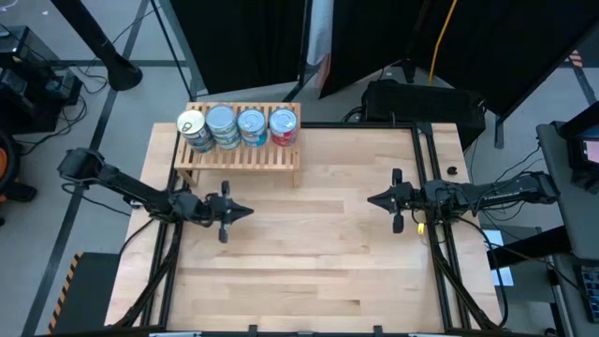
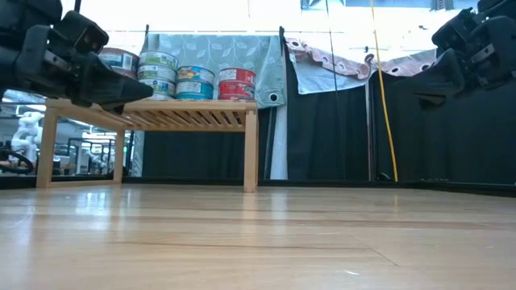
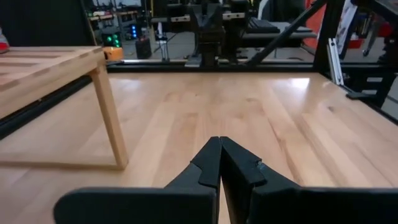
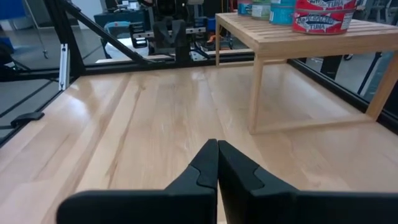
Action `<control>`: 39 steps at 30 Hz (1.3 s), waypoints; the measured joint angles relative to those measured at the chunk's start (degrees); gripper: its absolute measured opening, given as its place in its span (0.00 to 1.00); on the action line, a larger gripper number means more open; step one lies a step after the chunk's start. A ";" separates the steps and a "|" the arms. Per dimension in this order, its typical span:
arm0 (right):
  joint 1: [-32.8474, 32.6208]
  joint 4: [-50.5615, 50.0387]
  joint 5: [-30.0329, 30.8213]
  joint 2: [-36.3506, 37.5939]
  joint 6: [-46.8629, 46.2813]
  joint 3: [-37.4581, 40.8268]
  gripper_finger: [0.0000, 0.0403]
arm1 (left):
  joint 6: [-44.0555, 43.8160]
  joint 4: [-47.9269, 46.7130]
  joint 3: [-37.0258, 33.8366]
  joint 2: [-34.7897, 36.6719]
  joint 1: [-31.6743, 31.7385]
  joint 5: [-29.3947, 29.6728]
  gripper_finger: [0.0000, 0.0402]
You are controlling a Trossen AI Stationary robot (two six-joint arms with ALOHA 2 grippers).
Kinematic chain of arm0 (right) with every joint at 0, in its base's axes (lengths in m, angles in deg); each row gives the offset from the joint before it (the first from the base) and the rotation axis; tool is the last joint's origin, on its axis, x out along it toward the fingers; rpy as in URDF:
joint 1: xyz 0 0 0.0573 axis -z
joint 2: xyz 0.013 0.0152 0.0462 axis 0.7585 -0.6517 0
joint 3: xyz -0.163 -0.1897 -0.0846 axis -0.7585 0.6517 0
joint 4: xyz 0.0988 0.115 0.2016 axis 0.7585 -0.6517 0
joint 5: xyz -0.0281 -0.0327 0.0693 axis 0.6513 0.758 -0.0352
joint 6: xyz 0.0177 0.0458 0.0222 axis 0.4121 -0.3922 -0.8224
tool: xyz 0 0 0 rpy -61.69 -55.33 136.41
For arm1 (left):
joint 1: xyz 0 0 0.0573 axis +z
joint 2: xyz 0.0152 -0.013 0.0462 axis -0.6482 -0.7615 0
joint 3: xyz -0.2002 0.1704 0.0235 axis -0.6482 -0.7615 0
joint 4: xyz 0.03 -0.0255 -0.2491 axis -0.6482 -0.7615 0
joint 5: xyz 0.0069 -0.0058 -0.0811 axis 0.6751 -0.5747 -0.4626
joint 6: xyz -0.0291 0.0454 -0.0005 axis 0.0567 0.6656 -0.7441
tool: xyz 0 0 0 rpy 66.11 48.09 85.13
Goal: Stack canned seafood by type on shelf
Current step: Return to Home Position
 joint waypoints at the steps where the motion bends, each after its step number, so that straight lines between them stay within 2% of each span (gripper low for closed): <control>1: 0.00 -0.15 -0.04 0.17 -0.15 0.00 0.00 | 0.00 -1.44 0.00 1.16 0.00 0.00 0.03; 9: 0.00 -1.45 -0.37 4.91 0.33 0.02 0.00 | 0.27 -12.54 0.00 14.97 0.00 0.02 0.03; 20: 0.02 -10.88 0.24 21.00 0.86 0.00 0.00 | 0.52 -28.86 -0.02 32.20 0.00 0.21 0.03; 24: 0.00 -9.88 2.74 20.62 0.95 0.29 0.00 | 0.55 -32.73 -0.04 36.75 0.00 1.03 0.03; 27: 0.03 -5.29 4.33 20.95 0.79 3.80 0.00 | 0.52 -35.92 -0.04 40.12 0.00 1.58 0.03; 30: 0.02 -1.23 3.48 19.94 1.17 5.84 0.00 | 0.39 -38.42 -0.04 43.01 0.00 1.91 0.03; 39: 0.07 -1.54 2.88 18.20 0.59 5.88 0.00 | 1.79 -45.24 -0.01 50.12 0.00 1.57 0.03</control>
